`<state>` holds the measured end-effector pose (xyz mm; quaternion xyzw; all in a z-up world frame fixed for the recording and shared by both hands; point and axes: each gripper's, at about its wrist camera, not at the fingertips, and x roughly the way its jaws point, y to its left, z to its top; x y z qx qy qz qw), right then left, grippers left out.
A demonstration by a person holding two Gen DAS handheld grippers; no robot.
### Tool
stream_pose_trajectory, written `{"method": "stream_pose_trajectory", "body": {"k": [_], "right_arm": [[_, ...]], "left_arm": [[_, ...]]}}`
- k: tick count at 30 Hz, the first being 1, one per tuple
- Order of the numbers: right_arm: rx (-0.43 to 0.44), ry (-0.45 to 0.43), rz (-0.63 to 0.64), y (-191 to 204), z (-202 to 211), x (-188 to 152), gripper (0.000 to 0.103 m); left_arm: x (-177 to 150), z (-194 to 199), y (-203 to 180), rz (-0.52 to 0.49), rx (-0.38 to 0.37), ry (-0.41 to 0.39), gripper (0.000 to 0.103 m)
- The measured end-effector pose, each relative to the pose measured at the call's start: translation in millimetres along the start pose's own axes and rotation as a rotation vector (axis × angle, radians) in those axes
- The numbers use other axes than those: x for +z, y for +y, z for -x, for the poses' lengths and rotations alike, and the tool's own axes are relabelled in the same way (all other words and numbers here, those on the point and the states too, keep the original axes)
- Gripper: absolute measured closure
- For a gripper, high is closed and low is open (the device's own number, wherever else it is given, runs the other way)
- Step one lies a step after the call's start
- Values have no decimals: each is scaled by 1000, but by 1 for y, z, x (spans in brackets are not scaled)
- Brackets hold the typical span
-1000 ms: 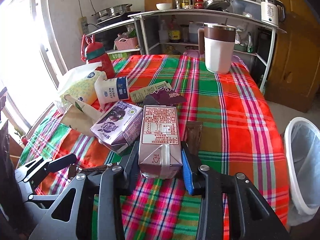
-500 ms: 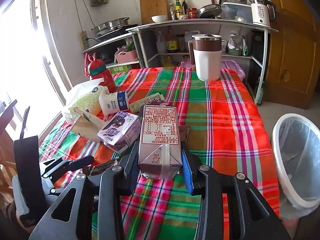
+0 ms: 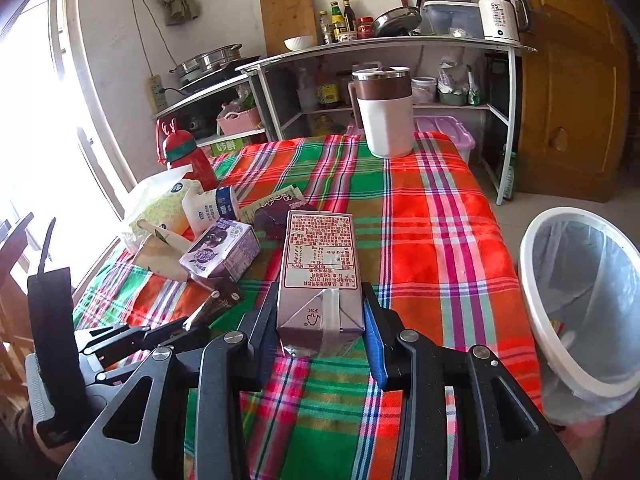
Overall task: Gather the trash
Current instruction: 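Grasp the brown chocolate bar with the left gripper while the right lifts the carton toward the bin, then carry the carton and chocolate bar over the white bin and open both grippers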
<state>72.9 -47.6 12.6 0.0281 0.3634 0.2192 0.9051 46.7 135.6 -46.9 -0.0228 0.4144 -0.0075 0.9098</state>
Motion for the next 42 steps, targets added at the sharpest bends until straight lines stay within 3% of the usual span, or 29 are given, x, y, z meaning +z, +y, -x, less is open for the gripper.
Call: {"method": "stream_pose_trajectory", "body": {"k": [9,20,31,42], "right_arm": [[-11,-27,-34,-16,12,0,65],[-57,-68,-79,-46,33,1,65],[-147,-108,-120,-93,59,3,65],[-251,-123,-181,-155,81,2,65]], "left_arm": [[0,17,-15,7,-41,-35,86],[24,31,-50,-12,-114,-83,86],[51,33,-115,-81,-222,-113,86],[68,27,-180,-172,-277,-121,86]]}}
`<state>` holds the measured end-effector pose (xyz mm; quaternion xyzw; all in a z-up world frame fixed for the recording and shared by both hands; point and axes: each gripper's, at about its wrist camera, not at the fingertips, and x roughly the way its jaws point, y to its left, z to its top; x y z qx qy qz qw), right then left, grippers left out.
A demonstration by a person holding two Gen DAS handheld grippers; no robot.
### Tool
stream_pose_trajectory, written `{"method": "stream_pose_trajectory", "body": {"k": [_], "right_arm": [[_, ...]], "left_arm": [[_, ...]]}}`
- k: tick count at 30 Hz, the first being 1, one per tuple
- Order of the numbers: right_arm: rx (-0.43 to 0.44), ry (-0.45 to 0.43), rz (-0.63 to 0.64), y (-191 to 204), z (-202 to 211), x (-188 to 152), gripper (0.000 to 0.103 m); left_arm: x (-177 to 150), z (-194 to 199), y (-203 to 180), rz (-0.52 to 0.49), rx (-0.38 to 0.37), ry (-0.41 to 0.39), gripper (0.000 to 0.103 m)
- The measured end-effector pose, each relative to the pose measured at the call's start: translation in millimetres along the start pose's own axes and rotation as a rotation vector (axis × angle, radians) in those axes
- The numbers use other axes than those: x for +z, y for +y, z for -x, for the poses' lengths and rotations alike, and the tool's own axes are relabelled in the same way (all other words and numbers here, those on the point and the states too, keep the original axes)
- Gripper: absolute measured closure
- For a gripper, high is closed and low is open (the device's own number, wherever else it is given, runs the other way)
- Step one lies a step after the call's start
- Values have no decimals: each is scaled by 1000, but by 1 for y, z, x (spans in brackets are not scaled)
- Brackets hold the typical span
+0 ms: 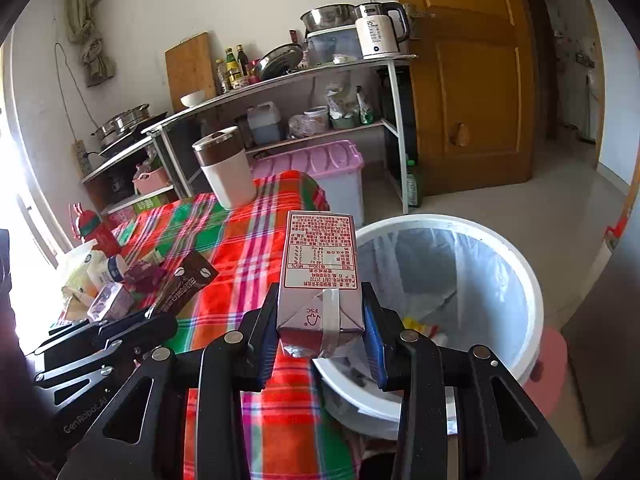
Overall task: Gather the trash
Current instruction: 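Carry the carton and chocolate bar over the white bin and open both grippers, then move both tools back over the table toward the remaining trash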
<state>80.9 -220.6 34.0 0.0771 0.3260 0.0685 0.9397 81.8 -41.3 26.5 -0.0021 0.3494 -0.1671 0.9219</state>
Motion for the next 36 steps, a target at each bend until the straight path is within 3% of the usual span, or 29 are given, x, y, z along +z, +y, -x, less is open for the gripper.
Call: {"method": "stream_pose_trajectory", "body": {"k": [17,26,28,30,32,36], "right_arm": [[-144,79,-33,-78,-19,-3,65],[-161,125,-34,-95,-33,-6,65],[-152,131,-32,-96,-35,-8,65],[-159,132,-25,-94,-34,-9,64],[-160,127,-27,-93,-34,-8,62],[-162,124,-35,-91,-32,-8,57]], "left_arm": [[10,-48,-68,-76,-73,58,86],[13,-65,-82,-74,-84,93,86],[12,-66,-83,-78,-84,98,82],[11,-66,-83,-71,-89,100,65],[10,-64,-81,-61,-89,98,55],[9,-58,-76,-54,-83,91,55]]}}
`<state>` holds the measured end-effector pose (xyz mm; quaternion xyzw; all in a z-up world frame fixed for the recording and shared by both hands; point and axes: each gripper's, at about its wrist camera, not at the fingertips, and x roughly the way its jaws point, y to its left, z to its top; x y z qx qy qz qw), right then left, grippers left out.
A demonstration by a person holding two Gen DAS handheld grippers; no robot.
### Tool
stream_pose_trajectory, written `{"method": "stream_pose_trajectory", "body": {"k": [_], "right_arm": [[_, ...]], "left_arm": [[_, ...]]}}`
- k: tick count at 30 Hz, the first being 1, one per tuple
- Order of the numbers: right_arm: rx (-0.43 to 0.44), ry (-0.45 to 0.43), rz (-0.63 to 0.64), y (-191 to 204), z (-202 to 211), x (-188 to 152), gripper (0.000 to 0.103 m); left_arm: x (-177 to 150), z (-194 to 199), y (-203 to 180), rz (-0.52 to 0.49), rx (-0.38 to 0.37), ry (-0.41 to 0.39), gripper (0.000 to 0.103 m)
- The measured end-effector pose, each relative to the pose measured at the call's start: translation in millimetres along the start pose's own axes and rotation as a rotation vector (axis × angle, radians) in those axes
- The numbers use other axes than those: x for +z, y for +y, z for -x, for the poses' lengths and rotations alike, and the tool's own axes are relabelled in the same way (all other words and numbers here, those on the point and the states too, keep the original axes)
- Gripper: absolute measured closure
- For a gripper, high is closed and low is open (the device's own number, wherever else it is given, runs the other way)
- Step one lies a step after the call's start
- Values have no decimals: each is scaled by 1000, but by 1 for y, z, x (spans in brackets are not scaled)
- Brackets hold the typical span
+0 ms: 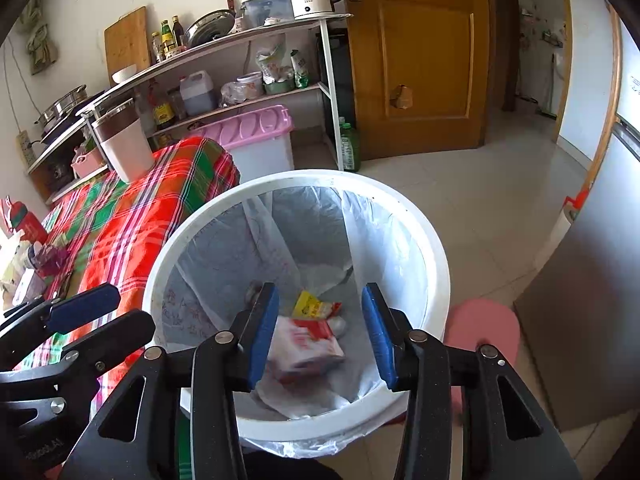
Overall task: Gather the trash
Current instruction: 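Move both tools back over the table toward the remaining trash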
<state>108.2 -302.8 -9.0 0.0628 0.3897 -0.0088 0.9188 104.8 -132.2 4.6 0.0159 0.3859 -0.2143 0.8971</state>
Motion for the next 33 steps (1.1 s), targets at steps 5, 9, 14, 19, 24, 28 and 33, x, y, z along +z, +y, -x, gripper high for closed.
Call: {"method": "stream_pose_trajectory", "body": {"k": [5,9,14,19,24,28,33], "right_arm": [[9,-8,-3,7,7,-2,57],[26,-25,4,17,16,-4,57],[56,-40,6,31,24,-6,57],[94,-43,25,52,30,-11,57],[139,-40,50,75,33,-16,57],[172,-31,69,95,32,-19,57],[213,-27,95,121,29,-23,57]], "left_arm": [[-3,10,8,18,6,-18,52],[-6,22,17,34,20,-37,51],[-12,37,31,56,46,-67,46],[-19,53,49,88,73,-90,45],[-30,70,70,130,115,-112,44],[-40,81,91,166,167,-124,44],[-55,95,118,220,215,-138,44]]}}
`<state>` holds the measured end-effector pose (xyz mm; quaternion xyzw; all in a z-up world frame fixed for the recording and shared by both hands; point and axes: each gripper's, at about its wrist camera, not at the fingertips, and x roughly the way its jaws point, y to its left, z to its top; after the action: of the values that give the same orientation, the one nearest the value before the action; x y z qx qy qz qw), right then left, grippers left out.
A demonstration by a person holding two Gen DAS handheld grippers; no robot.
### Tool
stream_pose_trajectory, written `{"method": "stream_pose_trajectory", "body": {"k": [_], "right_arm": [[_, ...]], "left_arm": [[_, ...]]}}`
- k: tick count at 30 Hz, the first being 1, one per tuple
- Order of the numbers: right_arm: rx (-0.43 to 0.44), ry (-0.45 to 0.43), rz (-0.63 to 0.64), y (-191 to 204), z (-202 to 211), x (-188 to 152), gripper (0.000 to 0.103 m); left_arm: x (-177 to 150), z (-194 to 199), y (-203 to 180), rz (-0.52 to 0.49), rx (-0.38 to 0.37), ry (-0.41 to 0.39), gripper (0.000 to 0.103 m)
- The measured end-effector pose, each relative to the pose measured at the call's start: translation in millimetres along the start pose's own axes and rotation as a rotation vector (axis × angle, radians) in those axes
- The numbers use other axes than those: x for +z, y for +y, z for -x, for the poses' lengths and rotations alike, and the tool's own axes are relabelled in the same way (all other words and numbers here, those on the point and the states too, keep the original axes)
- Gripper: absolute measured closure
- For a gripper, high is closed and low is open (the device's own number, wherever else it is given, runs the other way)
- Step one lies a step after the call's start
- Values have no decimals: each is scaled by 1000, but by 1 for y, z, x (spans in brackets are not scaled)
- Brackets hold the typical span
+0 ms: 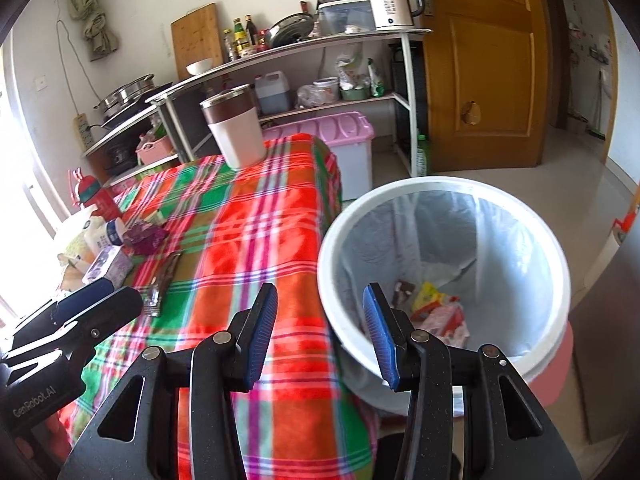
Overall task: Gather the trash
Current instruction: 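Move both tools back over the table toward the remaining trash, then grasp the second brown chocolate bar with the right gripper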
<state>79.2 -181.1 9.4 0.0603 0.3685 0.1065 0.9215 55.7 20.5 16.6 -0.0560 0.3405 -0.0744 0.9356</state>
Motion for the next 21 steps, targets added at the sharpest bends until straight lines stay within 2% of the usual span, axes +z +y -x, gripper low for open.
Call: {"method": "stream_pose_trajectory", "body": {"k": [10,21], "right_arm": [[93,40,68,58,-22,-6,57],[150,83,172,123,-56,-7,57]], "left_arm": [[-17,13,65,98,105,-9,43],[-23,19,118,161,168,-9,43]]}}
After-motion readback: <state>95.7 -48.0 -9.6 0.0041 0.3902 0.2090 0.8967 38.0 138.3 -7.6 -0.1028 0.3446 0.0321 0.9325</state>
